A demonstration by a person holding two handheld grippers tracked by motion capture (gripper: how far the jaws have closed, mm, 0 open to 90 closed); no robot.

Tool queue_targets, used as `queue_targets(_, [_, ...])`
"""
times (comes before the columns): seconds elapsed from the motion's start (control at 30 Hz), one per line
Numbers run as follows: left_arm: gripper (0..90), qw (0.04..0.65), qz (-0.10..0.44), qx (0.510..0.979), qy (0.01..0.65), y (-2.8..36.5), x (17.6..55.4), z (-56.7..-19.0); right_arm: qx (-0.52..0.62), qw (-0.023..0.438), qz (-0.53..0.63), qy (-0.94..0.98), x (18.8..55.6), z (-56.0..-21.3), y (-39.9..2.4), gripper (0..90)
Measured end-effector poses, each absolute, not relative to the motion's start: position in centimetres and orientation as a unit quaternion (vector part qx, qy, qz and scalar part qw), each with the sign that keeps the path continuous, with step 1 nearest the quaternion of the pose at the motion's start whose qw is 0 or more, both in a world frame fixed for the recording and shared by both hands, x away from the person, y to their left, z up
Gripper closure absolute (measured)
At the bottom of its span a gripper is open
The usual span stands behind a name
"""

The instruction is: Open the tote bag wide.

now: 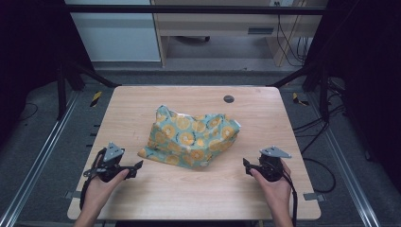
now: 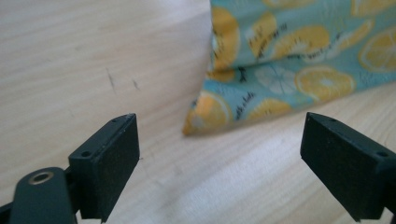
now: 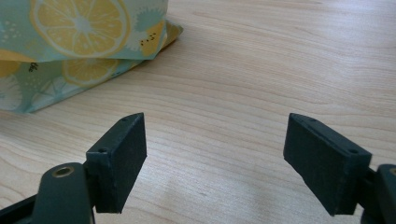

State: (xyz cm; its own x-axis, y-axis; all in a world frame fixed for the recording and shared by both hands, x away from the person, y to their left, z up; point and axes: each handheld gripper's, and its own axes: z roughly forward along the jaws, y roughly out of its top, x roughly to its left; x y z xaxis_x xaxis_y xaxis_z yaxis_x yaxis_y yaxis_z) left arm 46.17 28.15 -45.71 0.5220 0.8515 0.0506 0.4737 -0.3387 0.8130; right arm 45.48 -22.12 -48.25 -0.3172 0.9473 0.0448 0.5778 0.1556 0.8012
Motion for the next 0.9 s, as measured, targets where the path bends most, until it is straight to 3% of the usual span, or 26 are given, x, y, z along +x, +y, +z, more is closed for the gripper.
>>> queue_targets(0.2, [11.5, 0.412, 0.243, 0.774, 0.415, 27.9, 47.2, -43.3, 0.518, 0.253, 0.405, 0.710, 45.3, -46.6, -21.9, 24.3])
queue_targets(0.43, [11.5, 0.392, 0.250, 0.779, 0.421, 28.7, 47.0, -45.5, 0.479, 0.264, 0.436, 0.715, 46.1, -41.7, -20.6, 27.4])
queue_targets(0.57, [11.4, 0.375, 0.251, 0.779, 0.435, 29.5, 46.5, -46.5, 0.467, 0.240, 0.427, 0.736, 49.1, -38.0, -18.3, 24.1])
queue_targets(0.9, [11.0, 0.377, 0.255, 0.790, 0.411, 28.1, 45.9, -46.6, 0.487, 0.183, 0.389, 0.760, 55.7, -36.5, -14.2, 20.8])
